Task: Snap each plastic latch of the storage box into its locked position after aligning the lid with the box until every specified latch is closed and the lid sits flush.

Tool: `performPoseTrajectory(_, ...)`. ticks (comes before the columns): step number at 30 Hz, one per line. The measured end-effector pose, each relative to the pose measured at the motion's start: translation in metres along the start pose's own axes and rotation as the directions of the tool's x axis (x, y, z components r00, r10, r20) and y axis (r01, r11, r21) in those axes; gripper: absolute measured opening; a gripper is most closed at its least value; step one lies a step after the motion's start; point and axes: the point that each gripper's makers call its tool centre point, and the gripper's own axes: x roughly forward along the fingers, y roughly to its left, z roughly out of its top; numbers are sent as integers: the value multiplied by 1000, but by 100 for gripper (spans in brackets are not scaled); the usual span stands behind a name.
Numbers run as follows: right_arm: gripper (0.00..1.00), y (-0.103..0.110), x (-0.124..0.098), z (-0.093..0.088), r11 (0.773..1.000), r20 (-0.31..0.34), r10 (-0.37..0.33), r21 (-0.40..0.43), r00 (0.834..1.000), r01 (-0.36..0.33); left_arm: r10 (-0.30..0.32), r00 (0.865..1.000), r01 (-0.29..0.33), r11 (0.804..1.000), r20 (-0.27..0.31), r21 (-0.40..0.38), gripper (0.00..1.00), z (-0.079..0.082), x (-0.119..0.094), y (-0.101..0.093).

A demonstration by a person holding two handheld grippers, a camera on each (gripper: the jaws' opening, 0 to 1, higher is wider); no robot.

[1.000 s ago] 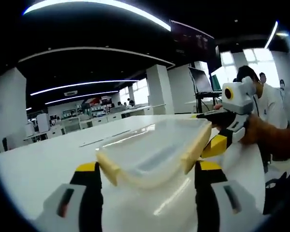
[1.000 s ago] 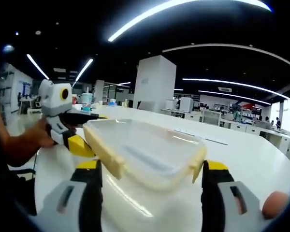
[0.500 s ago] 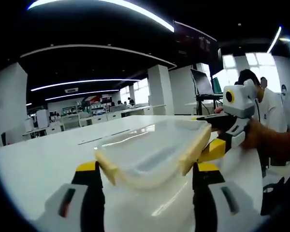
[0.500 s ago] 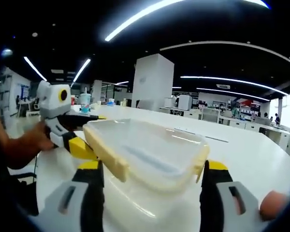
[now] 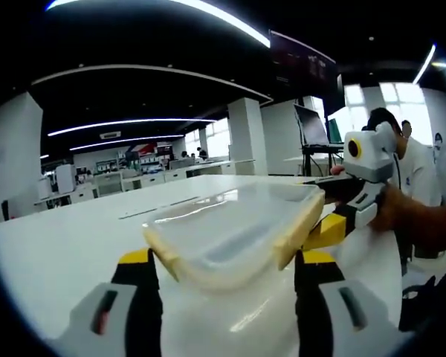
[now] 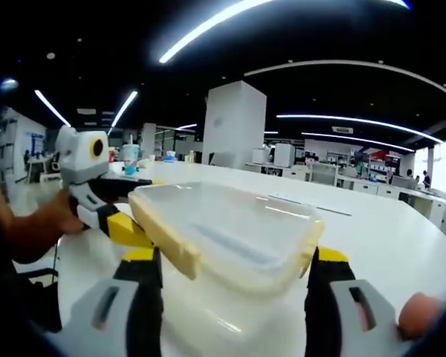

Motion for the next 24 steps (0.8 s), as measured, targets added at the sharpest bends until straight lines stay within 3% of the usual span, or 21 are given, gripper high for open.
performPoseTrajectory(3, 79, -3, 0, 0, 1000, 0, -14, 1, 1000, 14, 0, 1000, 0, 1000, 1, 0, 70, 0, 0, 1)
performPoseTrajectory(6, 81, 2, -5, 2, 1000, 25, -21, -17, 999, 22, -52, 998, 48, 993, -39, -104, 72, -5, 7, 15)
performPoseTrajectory(7, 81, 0, -5, 0, 1000, 18, -17, -3, 1000, 17, -41, 999, 39, 996, -22, -79, 72, -2, 9, 20)
performPoseTrajectory(10, 81, -1, -6, 0, 1000, 21, 3, 4, 1000, -3, -46, 999, 44, 997, -23, -61, 74, -1, 7, 19)
performPoseTrajectory(13, 82, 1, -6, 1, 1000, 28, 17, 16, 999, -17, -96, 995, 96, 991, 0, -93, 85, 5, 6, 11)
performPoseTrajectory(15, 86, 3, -7, 0, 999, 27, 33, 28, 999, -34, -107, 994, 107, 991, -5, -79, 89, 5, 9, 16)
performPoseTrajectory(20, 97, 11, -4, 1, 998, 29, 64, 28, 998, -65, -141, 990, 143, 983, 20, -117, 97, 11, 6, 4)
performPoseTrajectory(24, 100, 11, -8, 11, 992, 88, 96, 73, 991, -103, -162, 986, 165, 978, 37, -128, 100, 13, 4, -4)
